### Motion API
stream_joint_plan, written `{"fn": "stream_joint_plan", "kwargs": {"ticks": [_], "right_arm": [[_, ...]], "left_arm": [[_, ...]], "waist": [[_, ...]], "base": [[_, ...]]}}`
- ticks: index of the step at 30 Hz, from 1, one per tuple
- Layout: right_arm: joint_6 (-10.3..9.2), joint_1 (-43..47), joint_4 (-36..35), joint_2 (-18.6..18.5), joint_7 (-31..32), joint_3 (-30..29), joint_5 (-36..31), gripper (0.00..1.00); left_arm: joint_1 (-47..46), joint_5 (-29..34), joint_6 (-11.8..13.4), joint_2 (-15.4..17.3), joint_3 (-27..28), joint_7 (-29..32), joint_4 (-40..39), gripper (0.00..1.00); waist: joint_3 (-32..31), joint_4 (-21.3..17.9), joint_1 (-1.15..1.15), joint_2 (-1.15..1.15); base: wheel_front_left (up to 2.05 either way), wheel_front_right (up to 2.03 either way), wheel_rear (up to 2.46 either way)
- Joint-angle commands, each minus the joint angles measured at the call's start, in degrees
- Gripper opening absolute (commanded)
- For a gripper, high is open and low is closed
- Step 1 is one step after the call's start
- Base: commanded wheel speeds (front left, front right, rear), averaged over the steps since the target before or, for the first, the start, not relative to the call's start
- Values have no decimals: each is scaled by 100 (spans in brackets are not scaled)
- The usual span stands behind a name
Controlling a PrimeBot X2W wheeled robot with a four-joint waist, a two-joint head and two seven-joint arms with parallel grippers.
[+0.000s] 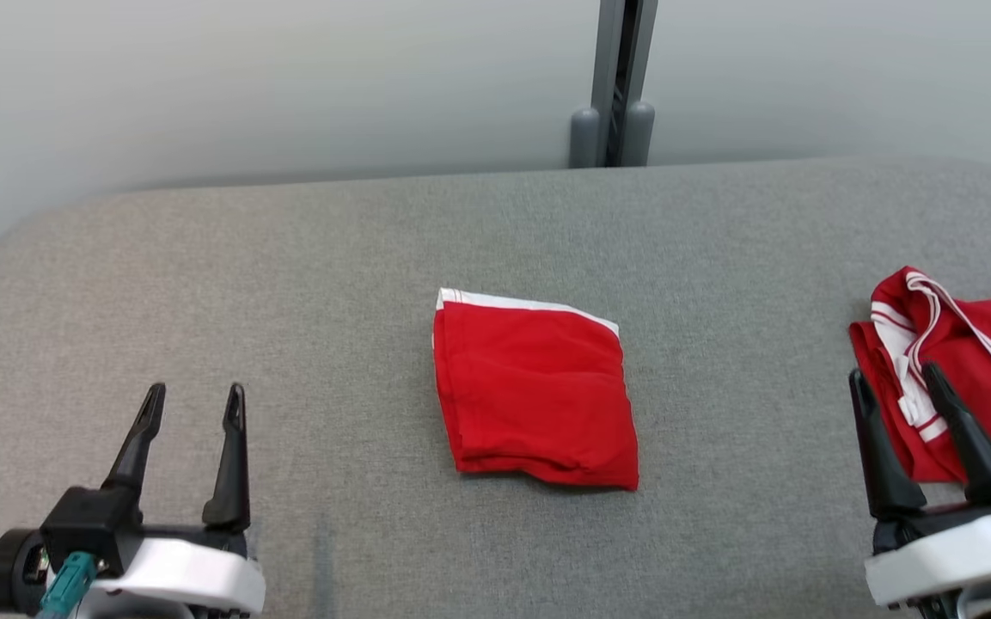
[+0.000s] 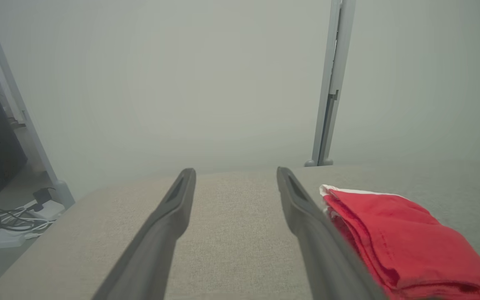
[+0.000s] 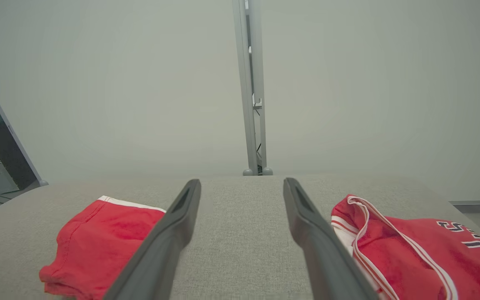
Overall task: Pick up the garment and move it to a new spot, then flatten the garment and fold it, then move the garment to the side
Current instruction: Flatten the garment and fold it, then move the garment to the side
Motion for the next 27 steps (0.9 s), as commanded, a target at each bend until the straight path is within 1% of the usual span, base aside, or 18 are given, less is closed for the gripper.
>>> {"fn": "stream_joint_plan", "kwargs": {"ticks": [1,7,13,27], "right_arm": [[-3,175,-106,3,68,-81,-35,100],[-3,460,-308,76,193,-261,-41,100],[-3,502,-350,141,196,-313,-45,100],[-3,456,-324,219,197,-356,-83,100]], "left_arm": [[126,-23,38,63,31,35,-50,100],[345,-19,89,181,6,185,-181,100],[405,42,161,262,-42,385,-343,100],[402,103,283,277,-134,547,-578,100]], "waist": [[-145,45,0,0],[-299,21,0,0],[-358,12,0,0],[-325,8,0,0]], "base": [[0,0,0],[0,0,0],[0,0,0],[0,0,0]]}}
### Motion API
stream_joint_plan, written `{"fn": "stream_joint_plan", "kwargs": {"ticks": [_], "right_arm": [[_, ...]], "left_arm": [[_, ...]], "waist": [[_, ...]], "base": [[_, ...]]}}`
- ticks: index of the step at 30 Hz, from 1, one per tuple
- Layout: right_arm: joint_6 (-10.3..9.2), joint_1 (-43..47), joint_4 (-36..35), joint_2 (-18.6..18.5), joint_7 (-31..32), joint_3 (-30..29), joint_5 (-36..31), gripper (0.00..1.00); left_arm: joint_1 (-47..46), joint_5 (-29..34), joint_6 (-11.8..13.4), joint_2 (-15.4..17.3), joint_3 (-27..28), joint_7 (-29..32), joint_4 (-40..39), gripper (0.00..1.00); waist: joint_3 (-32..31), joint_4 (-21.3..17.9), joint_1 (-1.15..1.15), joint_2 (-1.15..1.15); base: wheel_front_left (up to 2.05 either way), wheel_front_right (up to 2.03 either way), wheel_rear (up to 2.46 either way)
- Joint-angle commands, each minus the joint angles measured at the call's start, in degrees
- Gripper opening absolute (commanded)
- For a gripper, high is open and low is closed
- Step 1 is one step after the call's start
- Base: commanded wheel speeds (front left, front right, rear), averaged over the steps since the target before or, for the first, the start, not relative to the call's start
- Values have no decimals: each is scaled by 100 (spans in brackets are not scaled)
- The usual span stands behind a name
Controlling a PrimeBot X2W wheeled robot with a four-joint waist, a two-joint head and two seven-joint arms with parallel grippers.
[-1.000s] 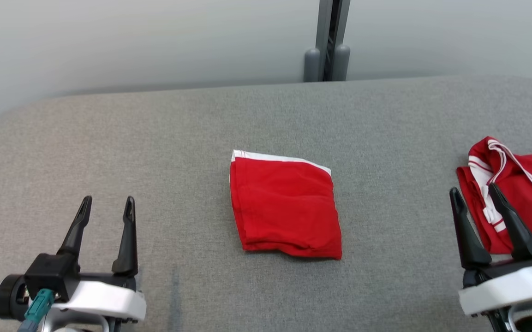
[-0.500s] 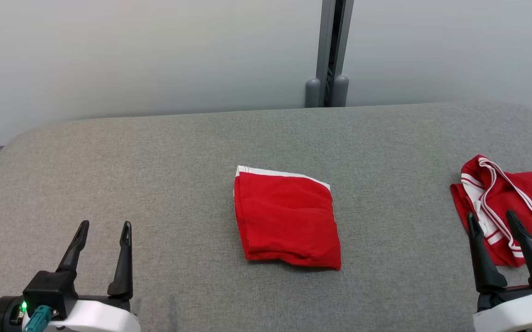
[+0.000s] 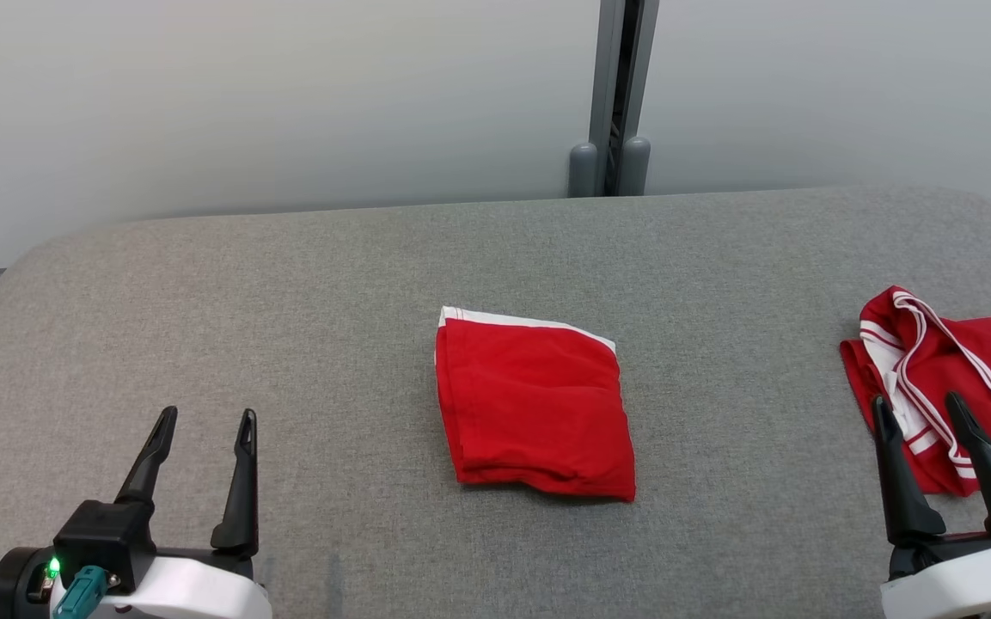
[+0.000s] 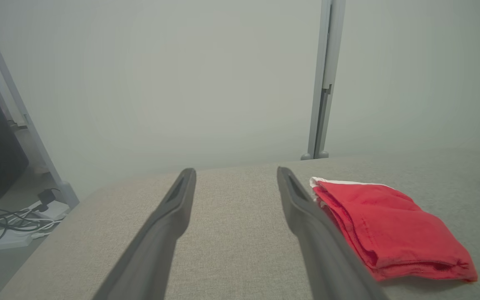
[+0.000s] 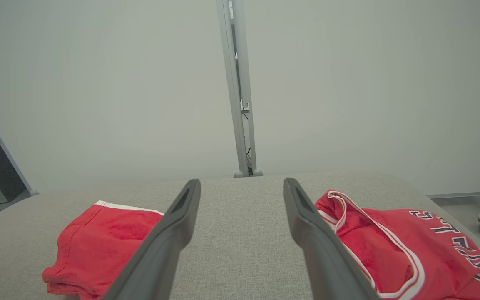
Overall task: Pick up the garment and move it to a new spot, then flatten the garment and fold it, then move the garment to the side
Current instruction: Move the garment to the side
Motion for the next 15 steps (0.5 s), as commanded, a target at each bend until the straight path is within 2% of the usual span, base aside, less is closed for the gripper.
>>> {"fn": "stream_joint_plan", "kwargs": {"ticks": [1,10,15], "right_arm": [[-3,-20,7,-5,-2,-7,-1,100],[-3,-148,-20,-13,7,-112,44,100],[-3,-746,330,-172,17,-185,113,100]], "left_arm": [[21,47,34,33,4,8,-27,100],[-128,90,73,40,-30,21,-186,100],[-480,123,2,-24,-59,-72,-320,100]], "waist": [[3,-2,0,0],[143,62,0,0],[625,363,0,0]], "base": [[0,0,0],[0,0,0],[0,0,0]]}}
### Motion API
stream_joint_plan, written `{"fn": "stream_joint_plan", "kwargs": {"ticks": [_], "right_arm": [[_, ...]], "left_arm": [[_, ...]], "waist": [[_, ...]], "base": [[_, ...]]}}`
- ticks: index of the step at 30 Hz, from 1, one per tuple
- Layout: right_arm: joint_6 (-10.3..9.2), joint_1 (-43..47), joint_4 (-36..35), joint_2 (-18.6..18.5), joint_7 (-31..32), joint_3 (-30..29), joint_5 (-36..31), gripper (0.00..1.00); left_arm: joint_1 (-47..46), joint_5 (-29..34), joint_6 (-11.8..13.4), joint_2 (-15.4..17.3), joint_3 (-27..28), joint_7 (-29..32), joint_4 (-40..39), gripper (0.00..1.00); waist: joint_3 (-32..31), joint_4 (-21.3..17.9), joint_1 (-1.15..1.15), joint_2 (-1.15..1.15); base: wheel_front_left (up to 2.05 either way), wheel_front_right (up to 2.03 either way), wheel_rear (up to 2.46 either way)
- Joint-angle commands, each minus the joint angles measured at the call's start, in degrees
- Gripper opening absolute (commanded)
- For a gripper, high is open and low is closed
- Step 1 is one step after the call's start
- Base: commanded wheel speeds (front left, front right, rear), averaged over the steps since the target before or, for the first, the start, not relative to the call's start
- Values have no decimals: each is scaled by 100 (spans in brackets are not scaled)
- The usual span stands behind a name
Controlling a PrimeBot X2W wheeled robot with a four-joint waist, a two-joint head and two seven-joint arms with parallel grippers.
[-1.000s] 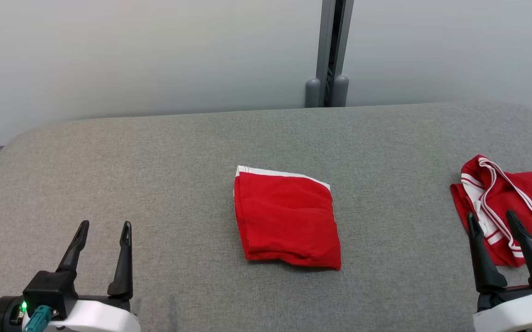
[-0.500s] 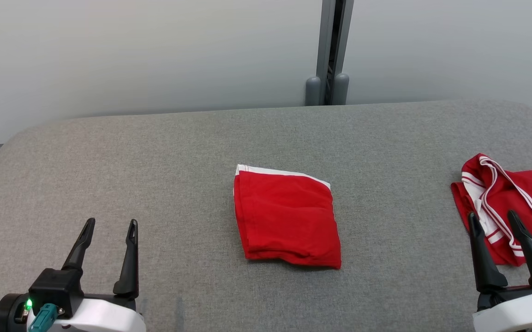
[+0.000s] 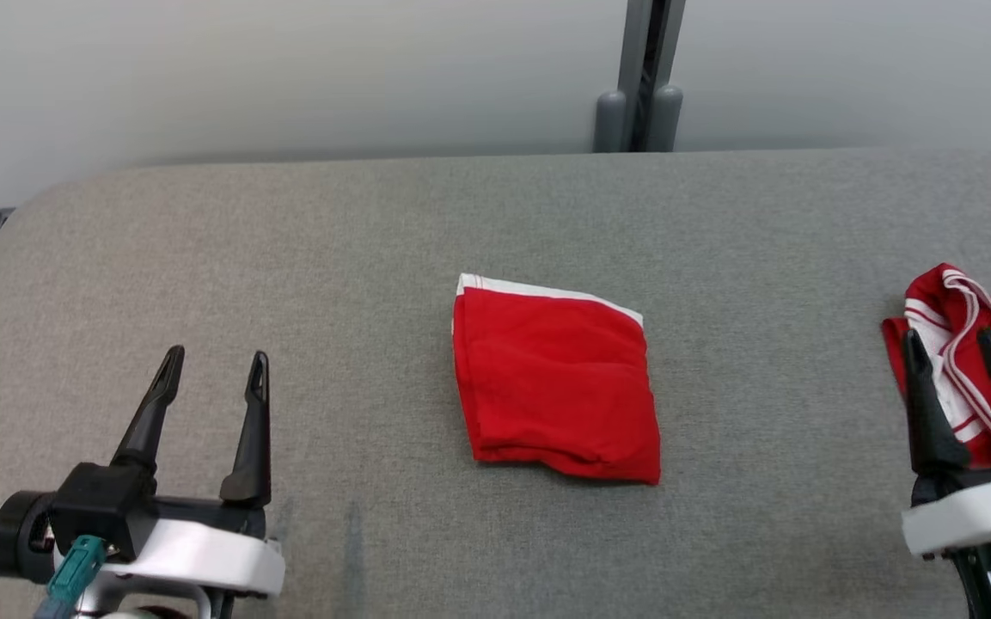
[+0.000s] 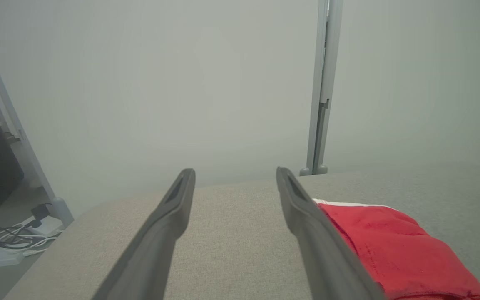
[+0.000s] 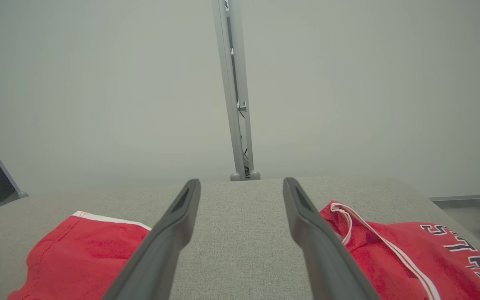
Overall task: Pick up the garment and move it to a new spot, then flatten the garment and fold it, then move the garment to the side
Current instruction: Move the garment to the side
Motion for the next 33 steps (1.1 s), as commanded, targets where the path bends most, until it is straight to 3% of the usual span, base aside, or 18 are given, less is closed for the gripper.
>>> {"fn": "stream_joint_plan", "kwargs": {"ticks": [1,2,3,4,12,13,14,15,16,25,33], "right_arm": [[-3,-209,115,-63,21,42,50,100],[-3,-942,936,-346,116,539,126,100],[-3,-1039,1089,-371,106,659,155,100],[-3,-1483,2128,-281,69,1280,376,100],[-3,-1724,2852,-304,537,1795,681,100],[-3,-1737,2885,-326,570,1876,696,87],[-3,-1756,2880,-323,581,1908,765,49],[-3,-1780,2876,-359,621,1963,769,33],[-3,-1822,2846,-395,597,1999,793,0],[-3,-1882,2303,-667,343,2277,631,0],[-4,-1336,1513,-919,-219,2239,244,0]], "left_arm": [[-166,41,-26,-20,-2,-58,-4,100],[-592,34,-168,-214,-110,-307,113,100],[-638,26,-196,-242,-124,-358,159,100],[-907,-44,-319,-473,-220,-647,603,100],[-1085,-66,-447,-574,-227,-815,951,100],[-1090,-69,-446,-570,-222,-820,986,100],[-1097,-70,-467,-569,-224,-832,1015,100],[-1107,-74,-484,-569,-225,-844,1032,100],[-1116,-81,-489,-569,-220,-851,1057,100],[-1163,-85,-562,-456,-197,-852,1027,100],[-1084,-89,-549,-221,-144,-665,653,100]], "waist": [[291,243,0,0],[853,736,0,0],[911,803,0,0],[1246,1106,0,0],[1314,1145,0,0],[1310,1127,0,0],[1303,1113,0,0],[1299,1098,0,0],[1292,1077,0,0],[1205,645,0,0],[1210,-587,0,0]], "base": [[0,0,0],[0,0,0],[0,0,0],[0,0,0],[0,0,0],[0,0,0],[0,0,0],[0,0,0],[0,0,0],[0,0,0],[0,0,0]]}}
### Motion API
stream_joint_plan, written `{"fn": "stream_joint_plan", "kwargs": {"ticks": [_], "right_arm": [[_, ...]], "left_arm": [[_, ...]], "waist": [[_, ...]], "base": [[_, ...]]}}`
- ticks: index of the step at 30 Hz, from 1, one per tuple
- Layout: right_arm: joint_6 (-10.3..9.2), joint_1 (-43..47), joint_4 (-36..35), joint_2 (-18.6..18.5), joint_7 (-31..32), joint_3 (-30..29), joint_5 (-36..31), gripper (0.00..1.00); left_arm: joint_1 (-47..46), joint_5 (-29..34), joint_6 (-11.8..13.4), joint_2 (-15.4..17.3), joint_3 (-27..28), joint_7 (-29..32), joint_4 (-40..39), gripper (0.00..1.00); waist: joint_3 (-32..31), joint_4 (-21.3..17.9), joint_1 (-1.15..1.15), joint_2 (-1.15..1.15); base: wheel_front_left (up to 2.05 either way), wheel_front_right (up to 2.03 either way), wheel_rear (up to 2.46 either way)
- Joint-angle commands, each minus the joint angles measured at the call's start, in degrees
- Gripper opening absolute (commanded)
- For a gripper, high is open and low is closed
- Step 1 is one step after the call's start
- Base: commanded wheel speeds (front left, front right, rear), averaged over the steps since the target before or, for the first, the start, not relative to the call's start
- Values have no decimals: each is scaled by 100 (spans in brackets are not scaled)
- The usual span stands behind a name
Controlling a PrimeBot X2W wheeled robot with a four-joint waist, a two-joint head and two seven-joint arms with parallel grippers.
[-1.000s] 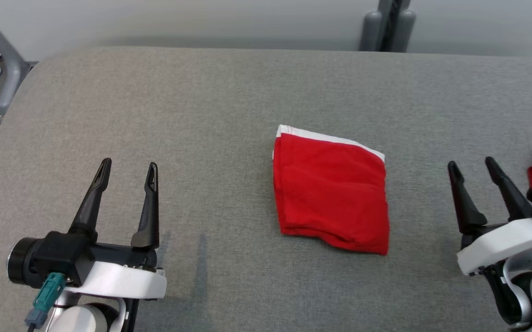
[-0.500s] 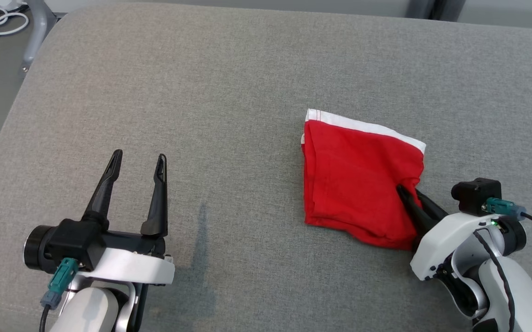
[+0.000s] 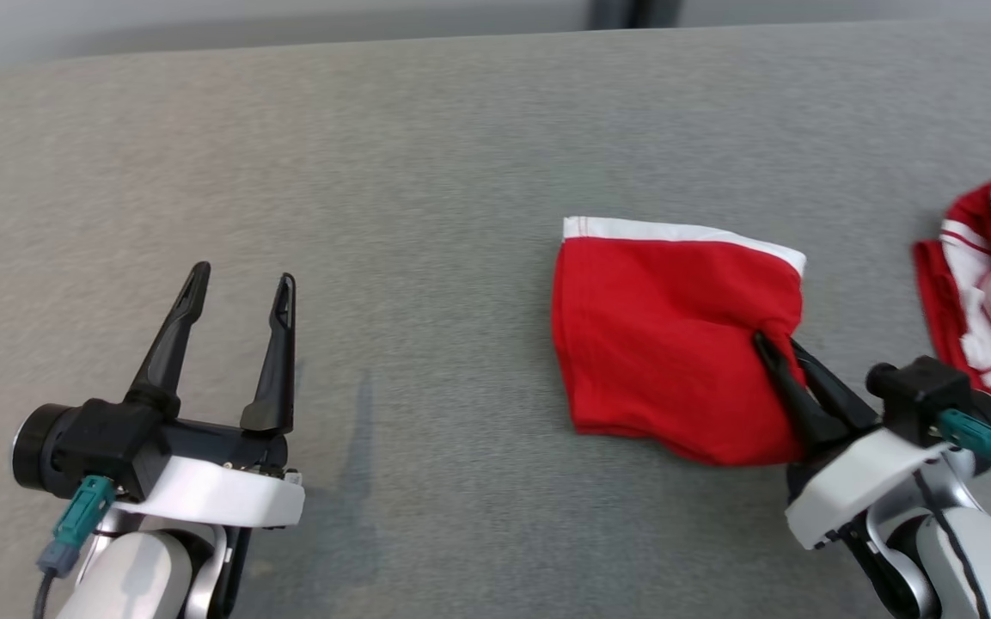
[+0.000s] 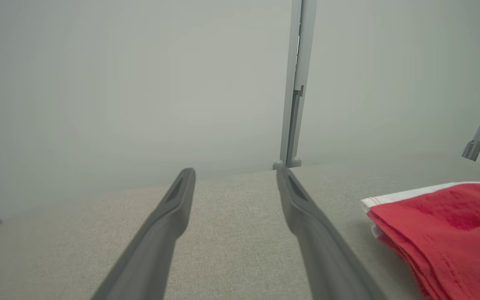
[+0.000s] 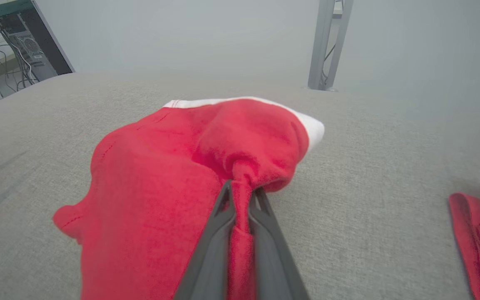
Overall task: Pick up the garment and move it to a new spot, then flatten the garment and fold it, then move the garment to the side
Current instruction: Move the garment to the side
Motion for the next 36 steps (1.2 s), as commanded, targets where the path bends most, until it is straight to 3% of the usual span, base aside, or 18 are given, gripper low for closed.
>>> {"fn": "stream_joint_plan", "kwargs": {"ticks": [1,11,16,28,33,36], "right_arm": [[-5,107,-63,-59,-100,-83,-41,0],[-5,155,49,2,-377,-277,-19,0],[-5,-343,204,-306,-485,-18,-141,0],[-6,-2240,1282,-1638,-993,546,-239,0],[-6,-2793,1999,-1940,-1204,834,-59,0],[-6,-3034,2509,-1931,-1270,977,124,0]], "left_arm": [[-20,32,34,104,43,45,-72,100],[-80,171,85,415,47,418,-524,100],[-176,265,105,556,19,628,-731,100],[-588,482,-35,855,-85,1018,-1158,100],[-702,509,-76,910,-109,1102,-1255,100],[-752,516,-81,915,-130,1114,-1277,100]], "waist": [[21,-644,0,0],[240,-1851,0,0],[414,-2197,0,0],[1040,-2275,0,0],[1286,-2139,0,0],[1398,-2055,0,0]], "base": [[0,0,0],[0,0,0],[0,0,0],[0,0,0],[0,0,0],[0,0,0]]}}
